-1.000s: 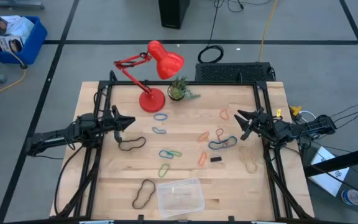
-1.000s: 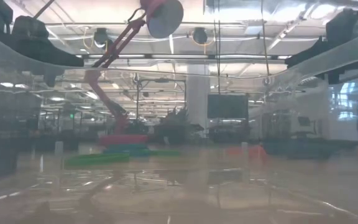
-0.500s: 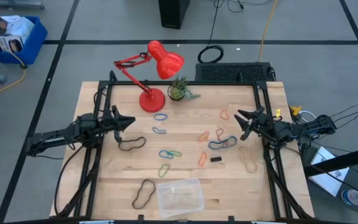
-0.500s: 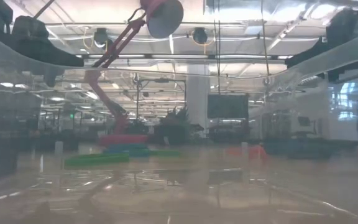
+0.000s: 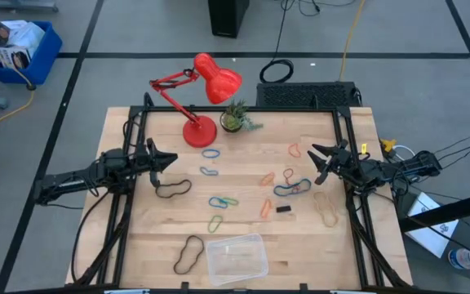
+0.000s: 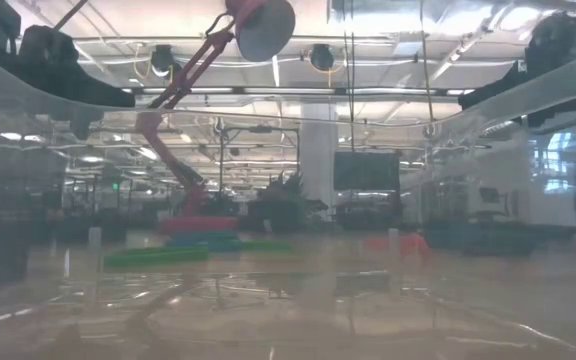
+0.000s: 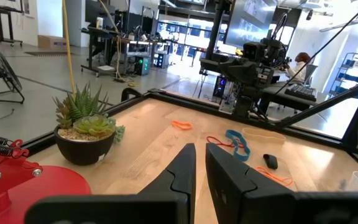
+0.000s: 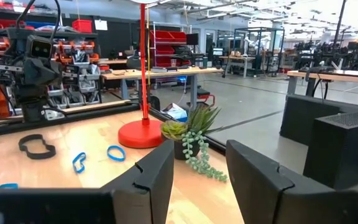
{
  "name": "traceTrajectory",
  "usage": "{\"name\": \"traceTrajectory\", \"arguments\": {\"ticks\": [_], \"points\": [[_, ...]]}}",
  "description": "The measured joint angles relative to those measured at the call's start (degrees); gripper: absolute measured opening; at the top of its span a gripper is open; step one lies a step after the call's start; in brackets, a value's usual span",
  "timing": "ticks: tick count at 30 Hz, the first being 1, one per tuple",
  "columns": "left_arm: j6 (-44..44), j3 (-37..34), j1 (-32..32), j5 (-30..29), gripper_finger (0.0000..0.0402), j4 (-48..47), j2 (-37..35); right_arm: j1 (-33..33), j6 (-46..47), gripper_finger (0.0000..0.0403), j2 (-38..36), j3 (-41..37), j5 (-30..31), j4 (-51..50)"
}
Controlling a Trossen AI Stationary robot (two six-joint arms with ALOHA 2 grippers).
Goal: Pick and place rubber bands into bin
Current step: Put the black rubber band into the transparent bin
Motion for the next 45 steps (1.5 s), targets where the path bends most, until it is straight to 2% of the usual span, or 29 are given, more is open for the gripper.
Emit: {"name": "traceTrajectory", "arguments": {"ticks": [11, 16, 24, 39, 42, 45], "points": [[-0.2, 0.0, 0.0, -1.2, 0.0042, 0.7, 0.0, 0.0, -1.4, 0.0144, 0.0, 0.0, 0.0, -0.1], [-4.5, 0.0, 0.0, -0.8, 0.0042, 1.0, 0.0, 0.0, -1.4, 0.0144, 0.0, 0.0, 0.0, -0.1], [-1.0, 0.0, 0.0, -1.5, 0.0042, 1.0, 0.0, 0.0, -1.4, 0.0144, 0.0, 0.0, 0.0, -0.1], [-4.2, 0.0, 0.0, -1.5, 0.0042, 4.1, 0.0, 0.0, -1.4, 0.0144, 0.0, 0.0, 0.0, -0.1], [-6.3, 0.0, 0.0, 0.0, 0.0042, 5.6, 0.0, 0.0, -1.4, 0.0144, 0.0, 0.0, 0.0, -0.1], [-6.4, 0.0, -0.1, 4.9, 0.0042, 12.5, 0.3, 0.0, -1.4, 0.0144, 0.0, 0.0, 0.0, -0.1]]}}
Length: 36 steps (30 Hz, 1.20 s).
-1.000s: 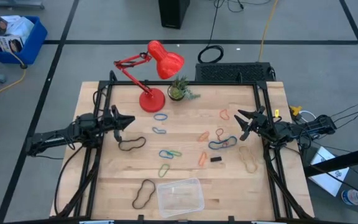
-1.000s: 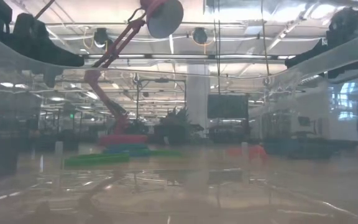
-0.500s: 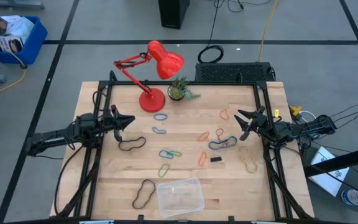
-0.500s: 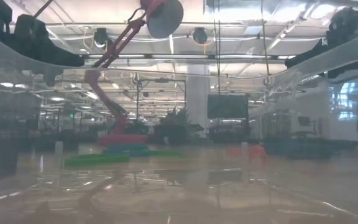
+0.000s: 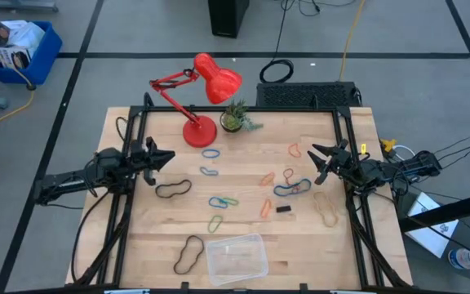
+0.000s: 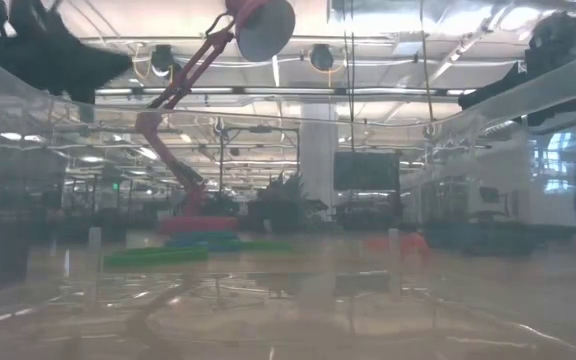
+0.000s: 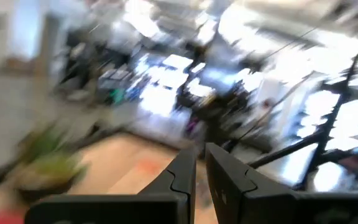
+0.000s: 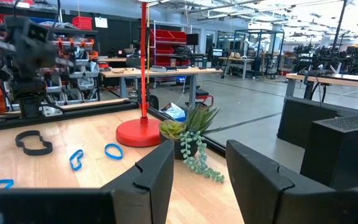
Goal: Pick and place rubber bands into bin
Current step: Put the black rubber band into the transparent bin
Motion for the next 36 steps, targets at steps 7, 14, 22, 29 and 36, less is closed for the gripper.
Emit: {"name": "traceTrajectory", "arguments": {"ticks": [7, 14, 22, 29, 36], "points": [[5.0, 13.1, -2.2, 6.2, 0.0042, -5.2, 10.8, 0.0, 0.0, 0.0144, 0.0, 0.0, 0.0, 0.0], [13.9, 35.1, -6.5, 8.3, 0.0042, -24.6, 35.1, 0.0, 0.0, 0.0144, 0.0, 0.0, 0.2, 0.0], [14.6, 53.4, -12.1, 9.1, 0.0081, -37.0, 61.4, 0.0, -3.1, 0.0144, 0.0, 0.0, 0.2, -0.2], [8.2, 69.1, -19.0, 6.2, 0.0131, -55.4, 75.9, 0.0, -2.8, 0.0144, 0.0, 0.0, 0.2, -0.3], [-0.4, 81.5, -30.4, -2.0, 0.0125, -71.5, 86.7, 0.0, -3.1, 0.0144, 0.0, 0.0, 0.2, -0.3]]}}
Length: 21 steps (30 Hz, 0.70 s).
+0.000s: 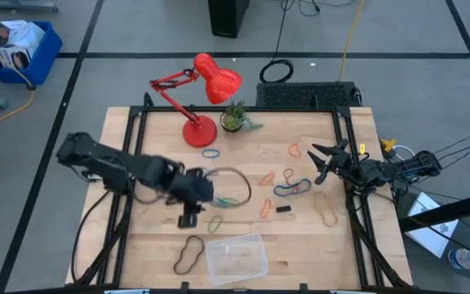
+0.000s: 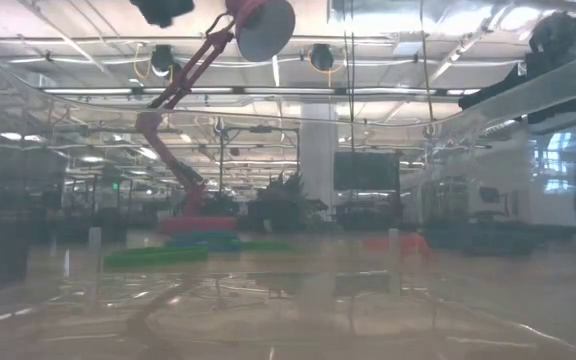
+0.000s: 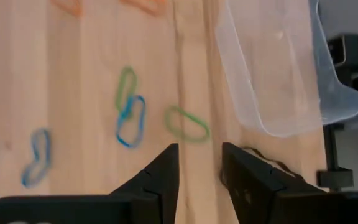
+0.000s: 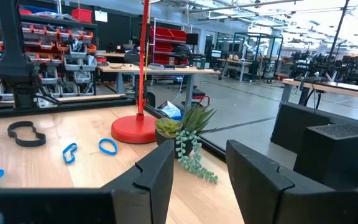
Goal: Pick and place rubber bands into bin
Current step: Put the black rubber band into the transparent bin
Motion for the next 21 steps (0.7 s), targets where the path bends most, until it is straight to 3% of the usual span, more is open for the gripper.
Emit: {"name": "traceTrajectory", "arguments": {"ticks": [7, 17, 21], "points": [[-12.7, 0.9, -8.1, -3.3, 0.0120, -2.0, 7.1, 0.0, 0.0, 0.0144, 0.0, 0.0, 0.0, 0.0], [-13.1, 0.8, -12.9, -3.5, 0.0120, -7.5, 17.3, 0.0, 0.4, 0.0144, 0.0, 0.0, -0.2, -0.3], [-12.6, -1.7, -13.5, -3.5, 0.0120, -5.1, 18.3, 0.0, 0.4, 0.0144, 0.0, 0.0, -0.2, -0.3]]}}
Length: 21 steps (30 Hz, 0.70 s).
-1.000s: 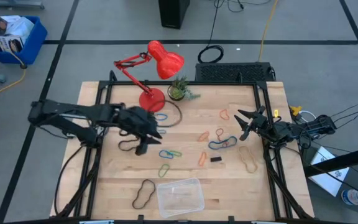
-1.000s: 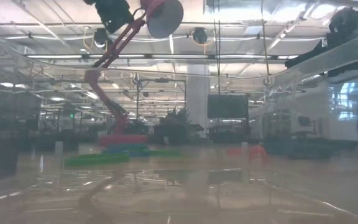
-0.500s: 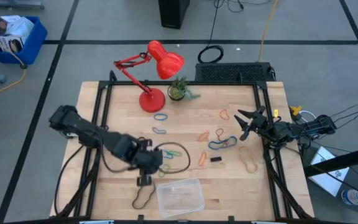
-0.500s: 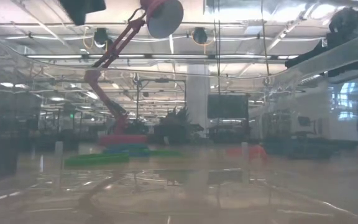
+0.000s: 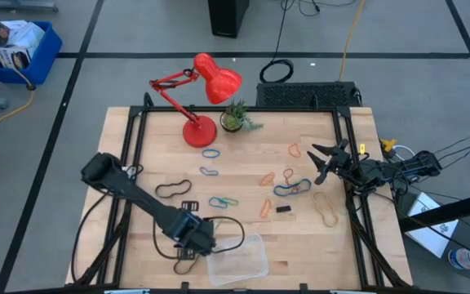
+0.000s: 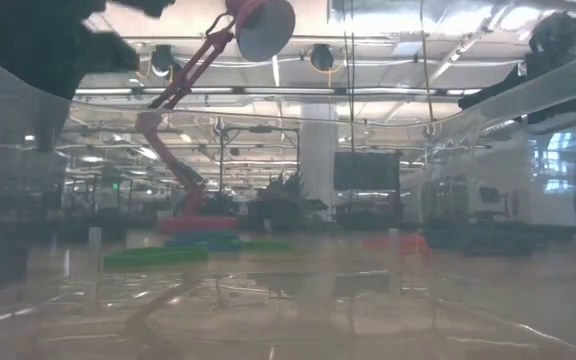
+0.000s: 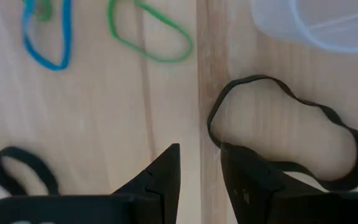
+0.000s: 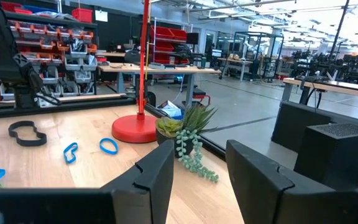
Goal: Pick and place rubber bands into bin
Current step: Put the black rubber band into the transparent bin
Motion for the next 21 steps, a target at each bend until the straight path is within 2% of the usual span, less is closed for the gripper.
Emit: {"name": "traceTrajectory", "arguments": {"ticks": [8, 15, 21], "points": [[-4.0, -11.9, -1.0, 1.6, 0.0120, 14.8, -3.5, 0.0, 0.0, 0.0144, 0.0, 0.0, 0.0, 0.0], [-2.5, -16.5, -0.6, 3.3, 0.0120, 19.0, -2.4, 0.0, 0.0, 0.0144, 0.0, 0.0, 0.0, 0.0], [-2.6, -19.3, 0.1, 4.6, 0.0120, 26.5, -2.5, 0.0, 0.0, 0.0144, 0.0, 0.0, 0.0, -0.1]]}}
